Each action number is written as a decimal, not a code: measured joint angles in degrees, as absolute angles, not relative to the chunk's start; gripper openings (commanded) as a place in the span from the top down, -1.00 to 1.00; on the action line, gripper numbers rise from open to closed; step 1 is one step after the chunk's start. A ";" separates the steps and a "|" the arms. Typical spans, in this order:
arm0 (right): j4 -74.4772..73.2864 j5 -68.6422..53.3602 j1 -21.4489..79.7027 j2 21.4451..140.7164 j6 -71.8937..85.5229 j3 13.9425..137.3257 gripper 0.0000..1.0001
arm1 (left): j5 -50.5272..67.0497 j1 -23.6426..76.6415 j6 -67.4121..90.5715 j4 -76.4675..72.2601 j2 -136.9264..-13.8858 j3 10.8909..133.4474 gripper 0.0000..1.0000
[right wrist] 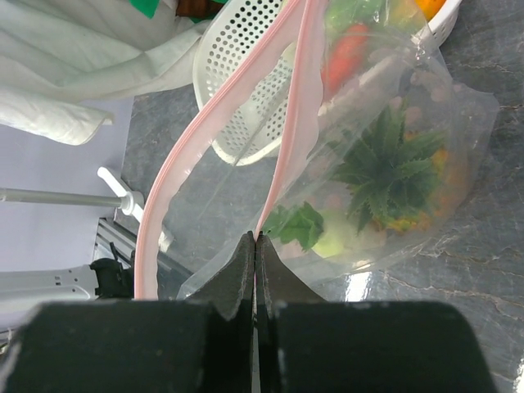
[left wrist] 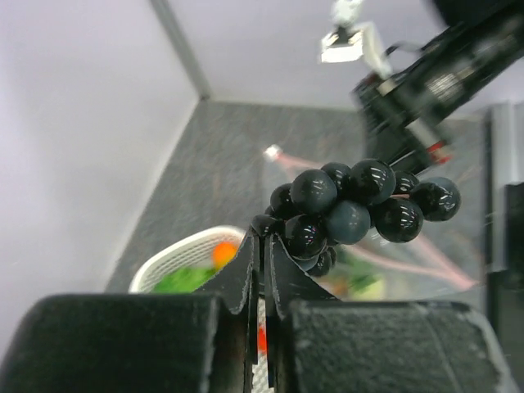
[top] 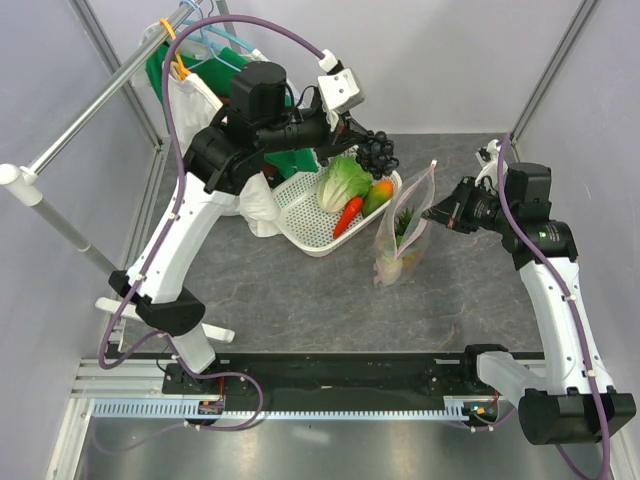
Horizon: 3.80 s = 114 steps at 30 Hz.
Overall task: Place the food in the zip-top bag and seal the zipper
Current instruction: Place the fake fruit in the zipper food storage bag, then pick up the fake vegetable from the bin.
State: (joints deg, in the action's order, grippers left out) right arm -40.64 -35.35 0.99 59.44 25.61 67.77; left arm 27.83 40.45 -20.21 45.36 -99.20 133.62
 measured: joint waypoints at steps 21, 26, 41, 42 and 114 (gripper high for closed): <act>-39.79 -38.74 0.99 59.18 27.83 67.79 1.00 | 46.44 45.45 5.56 37.17 -106.02 130.04 0.96; -41.10 -38.74 0.99 58.76 27.29 68.69 1.00 | 43.59 45.67 5.19 37.58 -107.33 126.45 0.96; -42.72 -38.44 0.99 58.15 26.09 70.06 1.00 | 28.73 45.91 -3.14 41.06 -107.15 118.08 -0.40; -42.78 -38.26 0.99 58.13 26.09 70.35 1.00 | 28.51 45.91 -3.31 41.12 -107.11 118.08 -0.47; -46.37 -14.28 0.99 57.10 24.21 73.12 1.00 | 3.31 37.19 -0.38 41.65 -136.35 116.36 -0.23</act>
